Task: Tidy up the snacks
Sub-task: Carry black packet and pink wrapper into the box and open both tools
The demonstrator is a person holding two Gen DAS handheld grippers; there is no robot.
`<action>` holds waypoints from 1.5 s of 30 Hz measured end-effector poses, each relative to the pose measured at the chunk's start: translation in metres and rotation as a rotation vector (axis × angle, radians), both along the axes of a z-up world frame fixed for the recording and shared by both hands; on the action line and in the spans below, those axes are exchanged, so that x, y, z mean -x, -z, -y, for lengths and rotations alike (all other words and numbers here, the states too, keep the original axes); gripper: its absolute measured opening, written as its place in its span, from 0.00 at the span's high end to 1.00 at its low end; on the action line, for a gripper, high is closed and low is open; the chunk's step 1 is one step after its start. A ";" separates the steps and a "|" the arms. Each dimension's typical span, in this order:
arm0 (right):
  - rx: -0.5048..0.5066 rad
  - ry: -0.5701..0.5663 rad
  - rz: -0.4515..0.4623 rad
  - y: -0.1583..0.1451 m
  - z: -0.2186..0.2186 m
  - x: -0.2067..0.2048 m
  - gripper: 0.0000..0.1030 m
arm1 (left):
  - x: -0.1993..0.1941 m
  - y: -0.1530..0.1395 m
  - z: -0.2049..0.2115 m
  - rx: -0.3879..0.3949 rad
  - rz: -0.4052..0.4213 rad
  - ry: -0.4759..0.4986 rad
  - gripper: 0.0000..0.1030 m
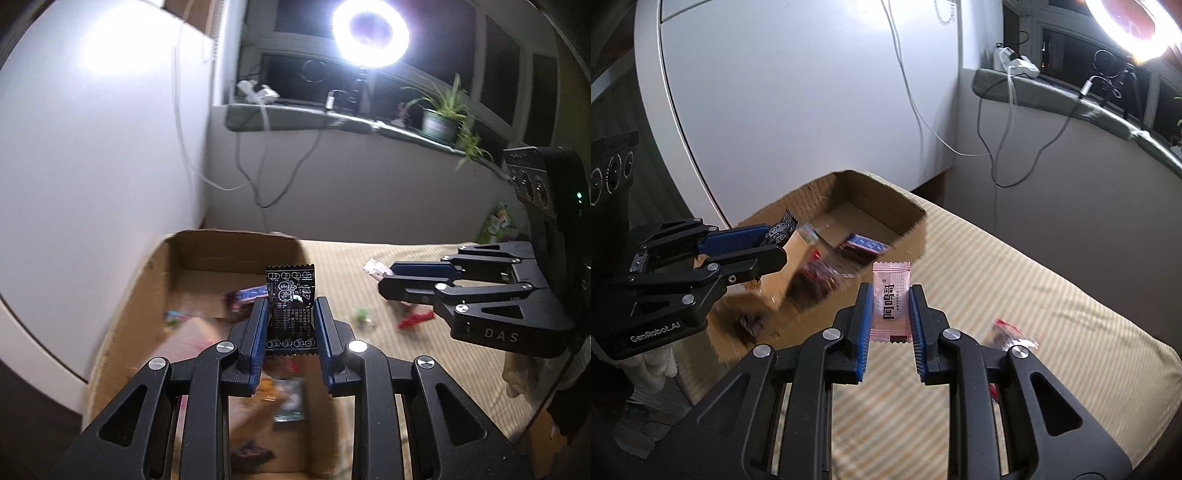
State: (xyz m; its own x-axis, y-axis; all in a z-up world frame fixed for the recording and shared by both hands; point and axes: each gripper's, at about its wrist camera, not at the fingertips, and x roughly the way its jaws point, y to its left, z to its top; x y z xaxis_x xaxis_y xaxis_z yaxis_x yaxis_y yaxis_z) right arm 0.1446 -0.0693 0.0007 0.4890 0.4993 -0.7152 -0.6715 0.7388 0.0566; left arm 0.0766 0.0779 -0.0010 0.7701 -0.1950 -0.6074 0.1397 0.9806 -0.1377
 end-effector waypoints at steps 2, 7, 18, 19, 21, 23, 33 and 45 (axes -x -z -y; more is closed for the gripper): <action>0.000 -0.012 -0.005 0.001 -0.011 -0.004 0.80 | -0.001 0.001 -0.007 -0.001 -0.003 -0.016 0.77; -0.002 -0.033 -0.008 0.002 -0.032 -0.013 0.80 | -0.010 0.005 -0.021 -0.020 -0.023 -0.046 0.77; 0.000 -0.056 -0.042 0.016 -0.062 -0.038 0.80 | -0.023 0.010 -0.029 -0.041 -0.041 -0.060 0.77; 0.000 -0.057 -0.045 0.017 -0.063 -0.040 0.80 | -0.024 0.010 -0.029 -0.040 -0.043 -0.061 0.77; 0.000 -0.059 -0.052 0.019 -0.066 -0.043 0.80 | -0.024 0.012 -0.031 -0.041 -0.047 -0.063 0.77; 0.006 -0.064 -0.056 0.021 -0.070 -0.045 0.80 | -0.027 0.012 -0.033 -0.042 -0.051 -0.065 0.77; 0.012 -0.086 -0.071 0.028 -0.080 -0.049 0.80 | -0.027 0.013 -0.039 -0.044 -0.057 -0.084 0.77; 0.006 -0.075 -0.045 0.025 -0.077 -0.047 0.51 | -0.027 0.011 -0.039 -0.064 -0.052 -0.099 0.66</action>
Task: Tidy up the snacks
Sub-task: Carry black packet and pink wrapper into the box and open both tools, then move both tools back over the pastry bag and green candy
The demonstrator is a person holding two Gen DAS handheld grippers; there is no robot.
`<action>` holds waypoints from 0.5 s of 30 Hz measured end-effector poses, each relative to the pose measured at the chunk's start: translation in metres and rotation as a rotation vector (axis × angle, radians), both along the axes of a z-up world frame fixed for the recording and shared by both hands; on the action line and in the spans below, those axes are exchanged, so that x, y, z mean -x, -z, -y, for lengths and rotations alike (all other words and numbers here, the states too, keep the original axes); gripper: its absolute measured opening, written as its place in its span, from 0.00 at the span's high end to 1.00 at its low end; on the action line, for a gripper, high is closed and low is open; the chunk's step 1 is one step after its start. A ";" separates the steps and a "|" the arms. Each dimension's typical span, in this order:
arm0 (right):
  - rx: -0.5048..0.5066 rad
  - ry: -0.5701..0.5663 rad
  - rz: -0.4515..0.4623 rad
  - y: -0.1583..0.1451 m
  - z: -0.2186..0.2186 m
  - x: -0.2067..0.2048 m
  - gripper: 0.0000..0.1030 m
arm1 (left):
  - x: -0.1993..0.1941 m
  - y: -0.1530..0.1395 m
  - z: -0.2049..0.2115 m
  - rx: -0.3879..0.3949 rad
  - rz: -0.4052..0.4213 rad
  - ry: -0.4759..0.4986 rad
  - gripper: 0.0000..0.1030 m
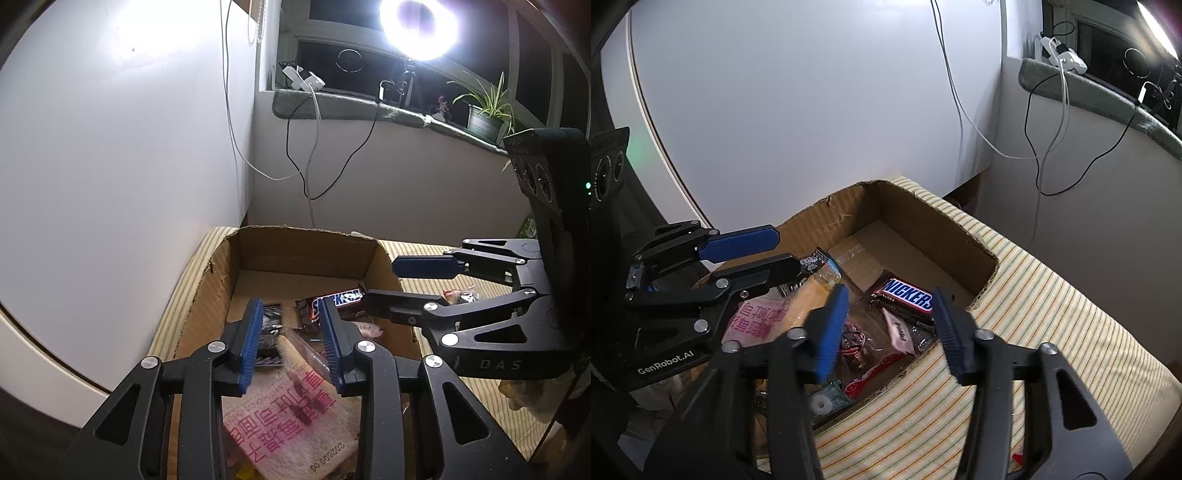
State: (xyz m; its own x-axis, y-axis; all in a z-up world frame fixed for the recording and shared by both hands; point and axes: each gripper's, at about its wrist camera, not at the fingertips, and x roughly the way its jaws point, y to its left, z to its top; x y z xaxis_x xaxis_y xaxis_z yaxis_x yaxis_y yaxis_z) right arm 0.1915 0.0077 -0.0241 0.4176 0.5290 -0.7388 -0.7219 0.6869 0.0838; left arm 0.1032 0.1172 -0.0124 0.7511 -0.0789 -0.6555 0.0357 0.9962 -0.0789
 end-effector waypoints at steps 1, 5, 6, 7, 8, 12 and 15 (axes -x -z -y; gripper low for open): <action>0.001 0.001 0.003 -0.001 0.000 0.000 0.51 | 0.000 0.000 0.000 -0.003 0.002 -0.001 0.63; 0.005 0.016 0.027 -0.005 0.005 0.003 0.35 | 0.003 -0.002 0.001 -0.014 0.011 -0.005 0.54; 0.006 0.021 0.033 -0.007 0.006 0.004 0.31 | 0.004 -0.003 0.001 -0.017 0.013 -0.007 0.49; 0.006 0.024 0.038 -0.008 0.008 0.005 0.30 | 0.006 -0.004 0.000 -0.019 0.016 -0.011 0.47; 0.005 0.028 0.040 -0.009 0.011 0.005 0.28 | 0.007 -0.005 0.000 -0.019 0.020 -0.014 0.44; 0.003 0.044 0.051 -0.013 0.020 0.008 0.22 | 0.012 -0.009 0.000 -0.022 0.032 -0.022 0.43; 0.003 0.056 0.059 -0.016 0.027 0.012 0.21 | 0.015 -0.011 0.004 -0.026 0.041 -0.019 0.43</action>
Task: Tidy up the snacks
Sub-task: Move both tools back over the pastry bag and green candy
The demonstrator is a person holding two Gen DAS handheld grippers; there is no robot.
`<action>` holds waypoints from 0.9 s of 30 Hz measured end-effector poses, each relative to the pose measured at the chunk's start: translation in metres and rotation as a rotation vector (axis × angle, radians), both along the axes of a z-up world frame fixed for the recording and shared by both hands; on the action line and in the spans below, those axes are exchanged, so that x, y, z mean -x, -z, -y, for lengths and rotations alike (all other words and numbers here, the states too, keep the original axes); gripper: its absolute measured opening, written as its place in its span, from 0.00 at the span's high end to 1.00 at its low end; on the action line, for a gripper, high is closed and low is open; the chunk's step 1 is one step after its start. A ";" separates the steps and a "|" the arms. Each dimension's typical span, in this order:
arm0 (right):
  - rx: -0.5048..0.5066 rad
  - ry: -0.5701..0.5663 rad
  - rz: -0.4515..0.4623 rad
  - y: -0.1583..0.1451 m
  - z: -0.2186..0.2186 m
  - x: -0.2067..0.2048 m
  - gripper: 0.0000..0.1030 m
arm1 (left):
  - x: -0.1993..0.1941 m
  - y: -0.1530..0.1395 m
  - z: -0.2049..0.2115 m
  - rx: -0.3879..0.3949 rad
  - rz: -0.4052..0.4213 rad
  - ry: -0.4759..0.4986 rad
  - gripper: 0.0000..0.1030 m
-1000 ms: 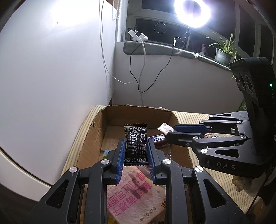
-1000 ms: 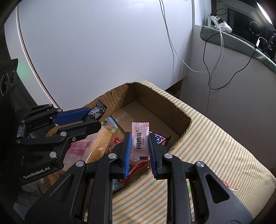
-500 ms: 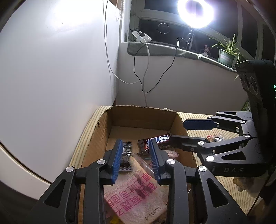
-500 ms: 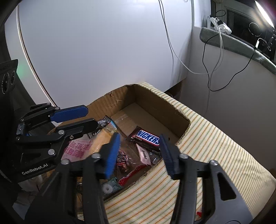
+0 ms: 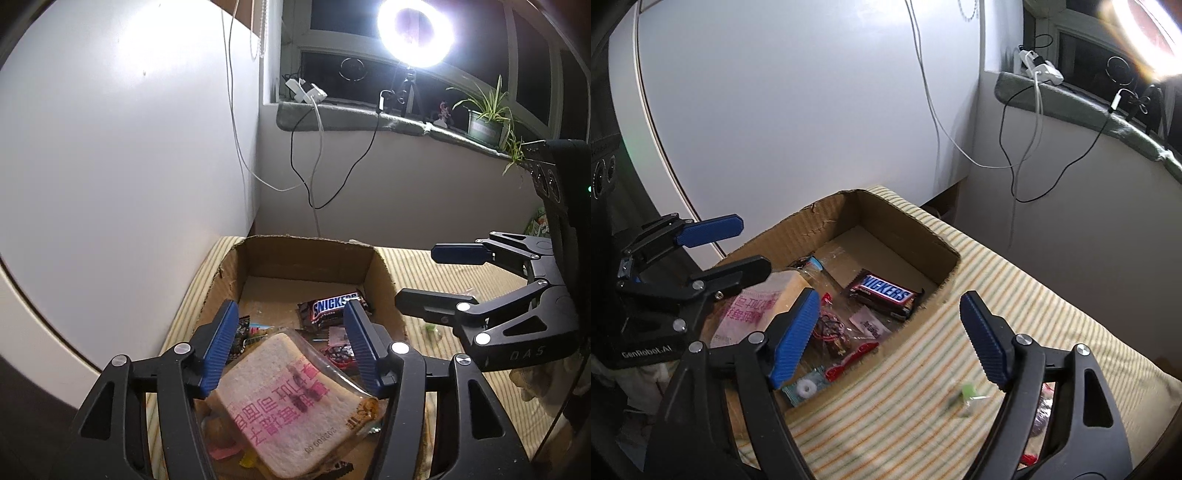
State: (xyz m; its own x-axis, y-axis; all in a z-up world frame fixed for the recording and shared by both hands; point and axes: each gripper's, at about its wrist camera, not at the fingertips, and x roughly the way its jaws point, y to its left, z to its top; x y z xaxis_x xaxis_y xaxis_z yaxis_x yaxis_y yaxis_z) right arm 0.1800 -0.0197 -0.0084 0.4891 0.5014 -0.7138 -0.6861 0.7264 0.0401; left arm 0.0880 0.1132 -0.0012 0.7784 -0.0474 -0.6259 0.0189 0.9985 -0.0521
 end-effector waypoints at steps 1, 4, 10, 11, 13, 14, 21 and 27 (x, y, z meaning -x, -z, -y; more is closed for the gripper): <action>0.000 0.003 0.002 -0.001 0.002 0.000 0.21 | 0.001 -0.001 0.001 0.000 0.003 0.002 0.43; 0.000 0.016 0.008 -0.003 0.012 0.004 0.21 | 0.004 -0.004 0.007 0.003 0.013 0.012 0.43; -0.004 0.045 0.026 -0.010 0.038 0.011 0.21 | 0.012 -0.011 0.025 0.015 0.036 0.041 0.43; -0.006 0.056 0.032 -0.013 0.046 0.012 0.21 | 0.013 -0.012 0.029 0.019 0.041 0.048 0.43; -0.005 0.071 0.040 -0.016 0.058 0.013 0.21 | 0.015 -0.013 0.037 0.025 0.046 0.063 0.43; 0.001 0.083 0.047 -0.018 0.068 0.014 0.21 | 0.015 -0.014 0.041 0.029 0.048 0.070 0.43; 0.021 0.163 0.045 -0.015 0.122 0.010 0.21 | 0.017 -0.012 0.078 0.054 0.045 0.141 0.43; 0.020 0.226 -0.024 0.004 0.163 0.002 0.21 | 0.015 -0.001 0.111 0.064 0.014 0.206 0.43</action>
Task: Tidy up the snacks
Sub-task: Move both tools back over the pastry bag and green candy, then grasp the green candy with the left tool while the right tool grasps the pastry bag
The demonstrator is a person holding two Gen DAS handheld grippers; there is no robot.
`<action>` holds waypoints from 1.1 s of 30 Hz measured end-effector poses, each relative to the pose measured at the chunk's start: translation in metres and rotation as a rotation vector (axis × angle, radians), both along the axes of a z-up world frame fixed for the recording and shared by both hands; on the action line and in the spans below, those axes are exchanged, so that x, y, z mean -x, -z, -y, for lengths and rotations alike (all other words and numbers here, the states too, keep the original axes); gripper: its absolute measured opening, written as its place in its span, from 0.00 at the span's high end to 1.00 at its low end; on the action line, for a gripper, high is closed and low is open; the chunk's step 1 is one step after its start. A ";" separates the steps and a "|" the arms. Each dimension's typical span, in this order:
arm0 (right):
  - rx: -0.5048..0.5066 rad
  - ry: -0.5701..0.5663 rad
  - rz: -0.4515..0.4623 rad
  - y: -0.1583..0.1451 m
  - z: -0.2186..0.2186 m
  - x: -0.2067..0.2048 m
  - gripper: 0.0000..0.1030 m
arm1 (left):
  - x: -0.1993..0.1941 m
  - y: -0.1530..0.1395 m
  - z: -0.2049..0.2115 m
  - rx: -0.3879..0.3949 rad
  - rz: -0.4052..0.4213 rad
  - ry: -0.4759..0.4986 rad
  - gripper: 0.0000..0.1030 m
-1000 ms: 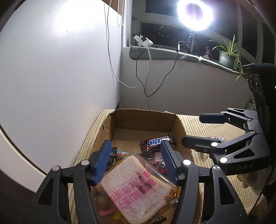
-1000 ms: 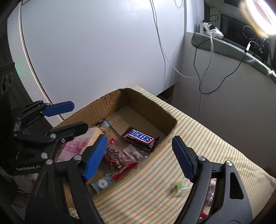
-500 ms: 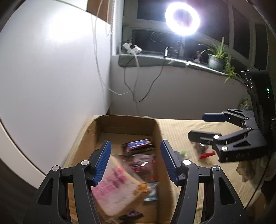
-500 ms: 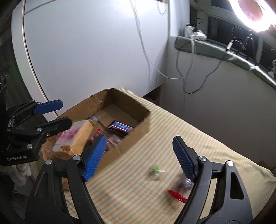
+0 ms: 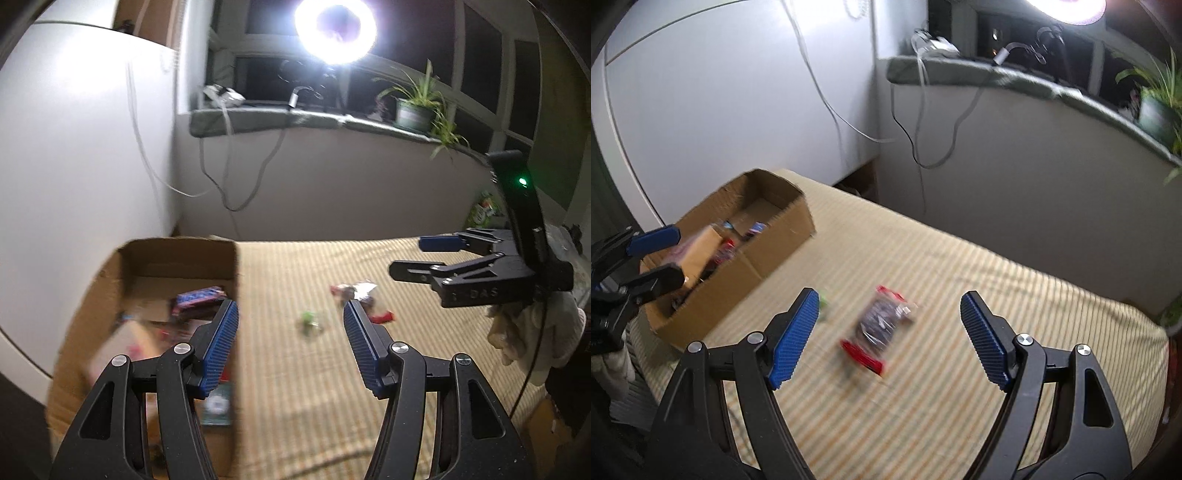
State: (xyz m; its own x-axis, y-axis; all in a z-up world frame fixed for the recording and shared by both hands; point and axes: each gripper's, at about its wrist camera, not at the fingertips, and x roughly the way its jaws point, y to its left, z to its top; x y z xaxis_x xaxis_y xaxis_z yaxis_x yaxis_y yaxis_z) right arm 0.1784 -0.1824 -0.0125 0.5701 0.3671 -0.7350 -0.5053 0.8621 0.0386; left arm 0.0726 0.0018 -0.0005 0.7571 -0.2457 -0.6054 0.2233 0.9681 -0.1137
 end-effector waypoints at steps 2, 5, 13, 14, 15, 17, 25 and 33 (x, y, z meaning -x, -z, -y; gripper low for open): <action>-0.013 0.009 -0.028 0.007 0.008 -0.002 0.21 | -0.002 0.006 0.011 0.003 -0.017 0.023 0.43; -0.037 0.018 -0.079 0.017 0.015 -0.008 0.21 | -0.004 0.015 0.023 0.005 -0.040 0.044 0.43; -0.140 -0.002 -0.214 0.043 0.011 -0.027 0.21 | -0.020 0.040 0.042 0.006 -0.109 0.057 0.52; -0.146 -0.006 -0.223 0.046 0.009 -0.027 0.23 | -0.023 0.043 0.043 0.002 -0.117 0.057 0.52; -0.152 -0.009 -0.235 0.050 0.007 -0.028 0.27 | -0.024 0.046 0.045 -0.003 -0.123 0.058 0.54; -0.159 -0.017 -0.262 0.056 0.002 -0.033 0.34 | -0.028 0.050 0.047 -0.010 -0.136 0.056 0.58; -0.161 -0.031 -0.306 0.070 -0.010 -0.045 0.37 | -0.044 0.061 0.051 -0.028 -0.165 0.043 0.60; -0.142 -0.050 -0.334 0.079 -0.013 -0.052 0.57 | -0.055 0.065 0.047 -0.020 -0.177 0.023 0.60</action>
State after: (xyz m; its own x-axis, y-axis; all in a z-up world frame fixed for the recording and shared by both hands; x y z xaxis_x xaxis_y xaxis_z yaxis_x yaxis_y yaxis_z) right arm 0.2301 -0.1692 -0.0911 0.2857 0.5003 -0.8174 -0.4858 0.8108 0.3265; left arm 0.1275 -0.0457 -0.0658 0.6325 -0.2479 -0.7338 0.2234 0.9655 -0.1336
